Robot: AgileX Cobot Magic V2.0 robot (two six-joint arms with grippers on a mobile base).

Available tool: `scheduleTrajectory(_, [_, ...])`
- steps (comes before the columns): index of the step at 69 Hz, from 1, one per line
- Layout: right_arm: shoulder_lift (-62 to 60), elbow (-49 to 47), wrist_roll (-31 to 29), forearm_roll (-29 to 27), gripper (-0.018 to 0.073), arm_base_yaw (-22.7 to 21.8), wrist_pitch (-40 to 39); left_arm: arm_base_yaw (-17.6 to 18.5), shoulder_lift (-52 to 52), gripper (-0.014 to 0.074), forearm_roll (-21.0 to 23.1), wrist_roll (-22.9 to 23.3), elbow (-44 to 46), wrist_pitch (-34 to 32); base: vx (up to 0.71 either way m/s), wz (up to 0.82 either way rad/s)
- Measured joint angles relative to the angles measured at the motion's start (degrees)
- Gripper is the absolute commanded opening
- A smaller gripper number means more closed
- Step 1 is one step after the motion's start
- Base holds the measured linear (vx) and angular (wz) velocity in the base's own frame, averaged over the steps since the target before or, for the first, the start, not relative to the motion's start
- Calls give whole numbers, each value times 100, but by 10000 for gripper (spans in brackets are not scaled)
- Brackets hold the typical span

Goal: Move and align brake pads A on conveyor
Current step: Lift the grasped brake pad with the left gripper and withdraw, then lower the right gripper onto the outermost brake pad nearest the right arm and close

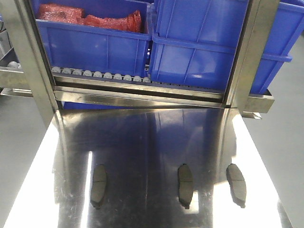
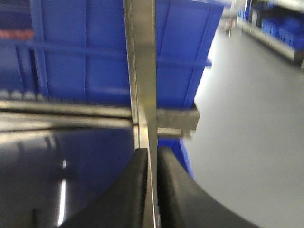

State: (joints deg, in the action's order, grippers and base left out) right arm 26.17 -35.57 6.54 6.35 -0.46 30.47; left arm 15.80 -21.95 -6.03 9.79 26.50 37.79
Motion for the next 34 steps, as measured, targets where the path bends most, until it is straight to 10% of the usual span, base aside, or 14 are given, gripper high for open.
scheduleTrajectory(17, [1352,-746,-82,-249,614,0,636,0,0,-6,0,0,0,0,0,0])
scheduleTrajectory(34, [1865,-887,-155,-345,656,0,650,0,0,-6,0,0,0,0,0,0])
